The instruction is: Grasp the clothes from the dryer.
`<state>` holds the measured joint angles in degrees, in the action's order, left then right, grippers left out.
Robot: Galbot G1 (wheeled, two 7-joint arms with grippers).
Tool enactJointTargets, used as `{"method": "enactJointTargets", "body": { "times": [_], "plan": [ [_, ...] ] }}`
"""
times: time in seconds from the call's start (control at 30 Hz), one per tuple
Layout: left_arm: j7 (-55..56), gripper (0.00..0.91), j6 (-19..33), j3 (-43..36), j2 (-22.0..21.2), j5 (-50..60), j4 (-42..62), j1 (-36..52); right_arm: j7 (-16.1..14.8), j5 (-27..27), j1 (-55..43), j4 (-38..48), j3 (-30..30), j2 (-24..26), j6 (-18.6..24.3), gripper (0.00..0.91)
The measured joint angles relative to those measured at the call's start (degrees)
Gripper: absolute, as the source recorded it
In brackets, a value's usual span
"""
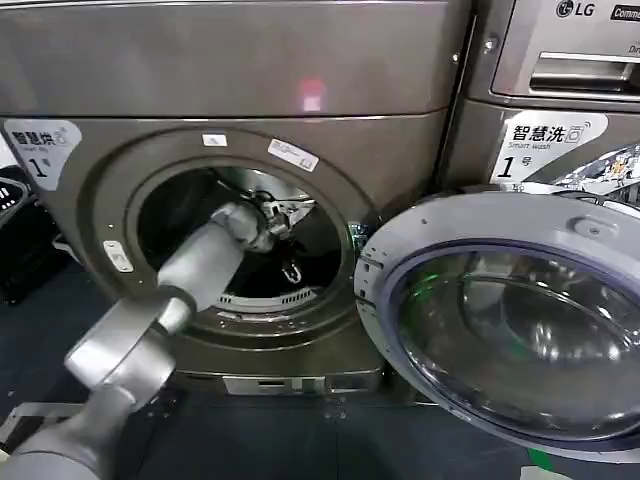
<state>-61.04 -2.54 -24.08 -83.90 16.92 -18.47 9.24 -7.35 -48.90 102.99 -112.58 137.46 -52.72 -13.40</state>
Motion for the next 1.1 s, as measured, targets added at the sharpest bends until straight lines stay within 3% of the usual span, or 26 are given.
{"method": "enactJointTargets", "body": {
  "times": [0.37, 0.43, 0.47, 0.53, 1.1],
  "plan": [
    [0.0, 0.907, 0.4, -2.2, -2.5, 3.8, 2.3, -0.8, -0.3, 0.7, -0.6, 0.0, -0.6, -0.4, 0.3, 0.907],
    [0.1, 0.432, 0.5, -2.5, -2.9, 4.3, 2.4, -0.9, -0.3, 0.8, -0.6, 0.1, -0.6, -0.4, 0.3, 0.907],
    [0.1, 0.114, 0.5, -2.5, -3.0, 4.4, 2.5, -0.9, -0.3, 0.8, -0.6, 0.1, -0.6, -0.4, 0.4, 0.907],
    [0.1, 0.000, 0.5, -2.7, -3.1, 4.6, 2.7, -0.9, -0.4, 0.8, -0.6, 0.2, -0.6, -0.4, 0.4, 0.907],
    [0.7, 0.000, 0.5, -1.1, -2.9, 4.4, 2.8, -1.1, -0.5, 0.9, -0.6, 0.2, -0.9, -0.5, 0.5, 0.907]
  ]
}}
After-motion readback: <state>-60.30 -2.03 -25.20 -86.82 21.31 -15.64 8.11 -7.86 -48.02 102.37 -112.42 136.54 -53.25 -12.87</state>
